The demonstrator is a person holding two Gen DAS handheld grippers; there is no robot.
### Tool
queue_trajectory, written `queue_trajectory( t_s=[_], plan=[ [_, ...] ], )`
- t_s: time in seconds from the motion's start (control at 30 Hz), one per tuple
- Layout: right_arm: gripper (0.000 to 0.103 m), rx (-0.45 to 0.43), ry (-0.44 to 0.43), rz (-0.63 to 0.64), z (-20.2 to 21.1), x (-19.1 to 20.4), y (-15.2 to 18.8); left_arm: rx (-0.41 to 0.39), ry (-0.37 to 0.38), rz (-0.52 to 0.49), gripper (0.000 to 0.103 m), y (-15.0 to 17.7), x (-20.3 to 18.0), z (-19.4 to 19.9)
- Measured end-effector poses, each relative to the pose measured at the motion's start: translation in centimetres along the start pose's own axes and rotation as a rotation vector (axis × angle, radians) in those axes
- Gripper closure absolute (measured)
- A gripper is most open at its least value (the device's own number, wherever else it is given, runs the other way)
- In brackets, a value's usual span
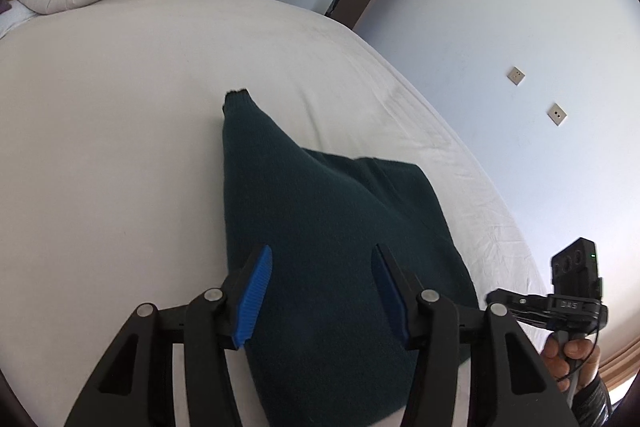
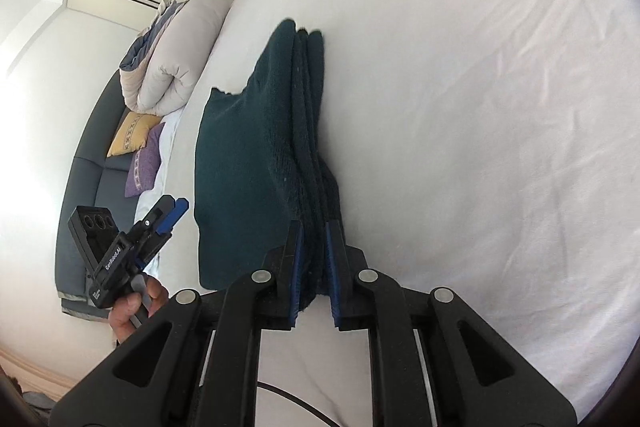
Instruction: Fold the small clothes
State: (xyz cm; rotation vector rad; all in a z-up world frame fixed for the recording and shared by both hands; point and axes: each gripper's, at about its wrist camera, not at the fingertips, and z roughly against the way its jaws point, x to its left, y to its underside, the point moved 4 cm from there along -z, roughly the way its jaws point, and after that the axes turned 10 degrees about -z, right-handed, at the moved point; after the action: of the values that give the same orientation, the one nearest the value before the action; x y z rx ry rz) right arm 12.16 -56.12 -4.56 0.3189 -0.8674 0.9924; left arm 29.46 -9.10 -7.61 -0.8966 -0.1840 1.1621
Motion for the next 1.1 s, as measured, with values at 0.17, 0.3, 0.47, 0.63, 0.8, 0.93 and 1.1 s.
queue_trajectory(
  t_s=[0.17,0.3,0.47,0.63,0.8,0.93,1.1],
  plan=[
    [0.092,-0.006,-0.122,0.057,0.9,4.2,-2.5,0.073,-0.011,-0.059,0.061,-2.9,1.0,-4.5],
    [0.092,0.064,-0.181,0.081,-3.1,6.9,-4.9,0.139,-0.03,-0.072,0.061,-2.5,1.6,-7.7],
    [0.092,0.121,-0.123,0.022,-9.1,5.8,-8.1,0.122,-0.049,-0.085,0.06,-1.6,1.9,-8.4],
    [0.093,0.123,-0.153,-0.018,-10.5,3.5,-9.0,0.121,-0.054,-0.093,0.059,-1.4,1.9,-8.3],
    [0.093,0.107,-0.144,0.027,-8.6,4.4,-6.6,0.119,-0.059,-0.086,0.059,-1.3,2.1,-8.0],
    [0.093,0.156,-0.058,0.115,-7.6,4.0,-1.9,0.122,-0.093,-0.104,0.059,-1.3,1.7,-7.8],
    [0.093,0.137,-0.083,0.1,-5.3,1.8,1.4,0.122,-0.126,-0.117,0.059,-1.1,1.2,-7.4]
  ],
)
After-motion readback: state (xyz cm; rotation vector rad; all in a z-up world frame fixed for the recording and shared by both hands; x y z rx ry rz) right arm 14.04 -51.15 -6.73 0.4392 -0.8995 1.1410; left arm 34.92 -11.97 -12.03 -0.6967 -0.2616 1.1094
